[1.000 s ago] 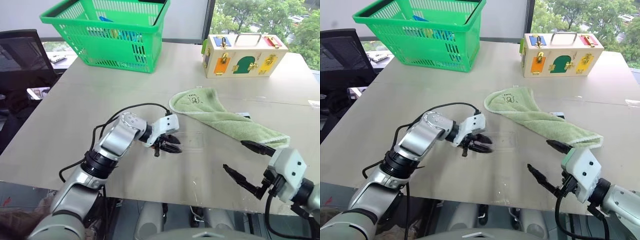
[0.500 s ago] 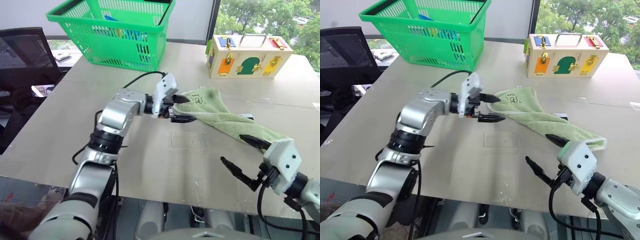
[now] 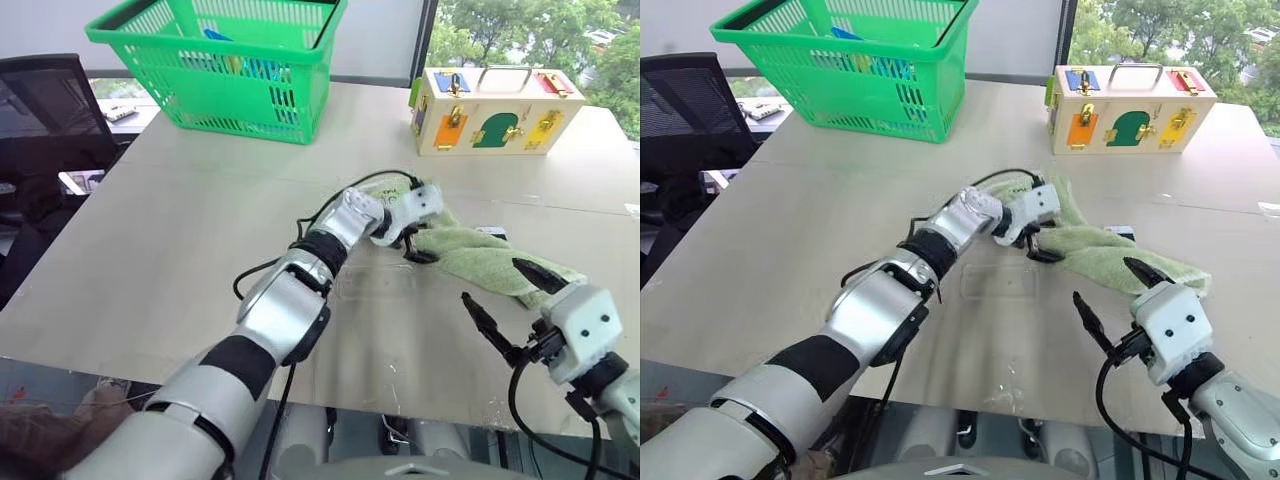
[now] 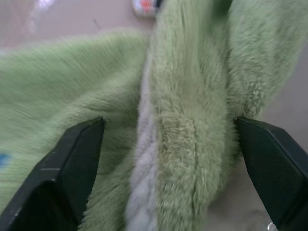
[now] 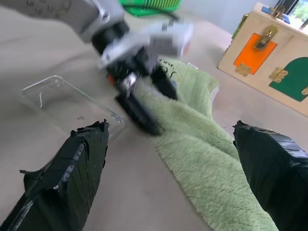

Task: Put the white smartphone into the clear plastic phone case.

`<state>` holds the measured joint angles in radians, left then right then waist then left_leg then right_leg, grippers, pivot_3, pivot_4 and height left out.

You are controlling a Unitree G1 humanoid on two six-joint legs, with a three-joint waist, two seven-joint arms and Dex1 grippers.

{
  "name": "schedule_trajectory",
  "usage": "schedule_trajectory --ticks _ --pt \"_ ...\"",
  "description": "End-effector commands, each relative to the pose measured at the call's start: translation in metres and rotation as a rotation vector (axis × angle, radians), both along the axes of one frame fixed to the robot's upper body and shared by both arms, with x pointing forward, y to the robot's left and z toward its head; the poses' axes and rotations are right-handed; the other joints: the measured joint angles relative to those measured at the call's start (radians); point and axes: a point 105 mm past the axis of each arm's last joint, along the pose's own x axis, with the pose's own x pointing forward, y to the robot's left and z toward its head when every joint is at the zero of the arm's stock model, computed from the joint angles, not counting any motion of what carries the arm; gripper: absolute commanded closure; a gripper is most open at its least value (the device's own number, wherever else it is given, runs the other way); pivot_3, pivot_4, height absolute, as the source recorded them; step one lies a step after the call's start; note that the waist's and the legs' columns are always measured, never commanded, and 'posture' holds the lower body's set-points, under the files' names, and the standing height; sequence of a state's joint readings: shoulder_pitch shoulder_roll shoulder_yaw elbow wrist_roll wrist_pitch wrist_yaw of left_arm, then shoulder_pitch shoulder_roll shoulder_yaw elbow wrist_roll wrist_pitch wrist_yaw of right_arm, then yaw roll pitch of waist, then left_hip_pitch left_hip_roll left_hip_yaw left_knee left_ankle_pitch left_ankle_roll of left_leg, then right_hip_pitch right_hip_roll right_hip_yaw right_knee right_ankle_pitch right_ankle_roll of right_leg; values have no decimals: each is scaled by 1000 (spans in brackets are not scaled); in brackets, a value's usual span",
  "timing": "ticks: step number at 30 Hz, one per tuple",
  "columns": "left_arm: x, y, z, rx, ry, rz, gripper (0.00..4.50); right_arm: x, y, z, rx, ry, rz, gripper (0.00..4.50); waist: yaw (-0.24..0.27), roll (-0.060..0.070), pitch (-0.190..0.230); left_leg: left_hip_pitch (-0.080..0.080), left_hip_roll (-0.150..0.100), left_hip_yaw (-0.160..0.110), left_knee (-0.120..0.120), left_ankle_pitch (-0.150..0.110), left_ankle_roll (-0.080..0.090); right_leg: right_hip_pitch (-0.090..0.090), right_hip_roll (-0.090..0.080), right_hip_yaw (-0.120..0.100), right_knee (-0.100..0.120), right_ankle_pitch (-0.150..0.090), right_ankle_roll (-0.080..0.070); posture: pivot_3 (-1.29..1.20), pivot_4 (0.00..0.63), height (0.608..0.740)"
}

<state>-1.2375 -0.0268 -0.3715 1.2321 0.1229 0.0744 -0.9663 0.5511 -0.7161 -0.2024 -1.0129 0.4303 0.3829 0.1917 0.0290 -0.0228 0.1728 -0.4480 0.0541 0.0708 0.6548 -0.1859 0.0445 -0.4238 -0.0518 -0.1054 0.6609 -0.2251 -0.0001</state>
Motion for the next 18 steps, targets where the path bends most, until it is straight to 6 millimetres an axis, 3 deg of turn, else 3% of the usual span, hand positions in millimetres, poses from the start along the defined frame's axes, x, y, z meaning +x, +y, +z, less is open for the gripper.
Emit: schedule_trajectory --ticks 1,5,7,9,11,12,15,18 --pt "2 -2 3 -2 -17 -1 1597 -4 6 12 7 -64 6 0 0 0 0 0 0 0 0 0 0 0 -1 0 0 -1 -3 0 150 740" --pt "15 10 28 -148 -42 52 3598 -4 7 12 8 -67 6 0 -9 0 0 0 0 1 1 0 0 0 -2 0 0 -1 -3 0 150 740" --pt "24 23 57 -322 -53 89 4479 -3 8 14 8 -70 9 0 -16 0 0 0 0 1 1 0 0 0 -2 1 0 -1 -2 0 150 740" --pt "32 56 95 -535 -70 125 4479 -1 9 16 7 -70 16 0 -20 0 0 0 1 1 0 0 0 -1 -1 1 0 -1 -1 0 150 740" --pt "32 88 114 -647 -67 162 4479 1 10 17 7 -66 27 0 -25 0 0 0 2 2 -1 0 0 -2 -1 3 1 1 1 0 150 740" --pt "32 101 119 -675 -67 185 4479 2 10 17 6 -63 33 0 -25 0 0 0 2 2 -1 0 0 -2 -1 3 1 1 1 0 150 740" --pt "27 168 135 -787 -89 391 4479 9 15 18 5 -40 75 0 -15 1 0 1 2 2 -2 0 0 -2 3 4 1 1 1 0 150 740" --pt "17 215 133 -815 -122 590 4479 17 17 18 8 -31 110 0 -22 -1 1 1 2 5 -1 0 0 -2 1 8 1 1 2 0 150 740"
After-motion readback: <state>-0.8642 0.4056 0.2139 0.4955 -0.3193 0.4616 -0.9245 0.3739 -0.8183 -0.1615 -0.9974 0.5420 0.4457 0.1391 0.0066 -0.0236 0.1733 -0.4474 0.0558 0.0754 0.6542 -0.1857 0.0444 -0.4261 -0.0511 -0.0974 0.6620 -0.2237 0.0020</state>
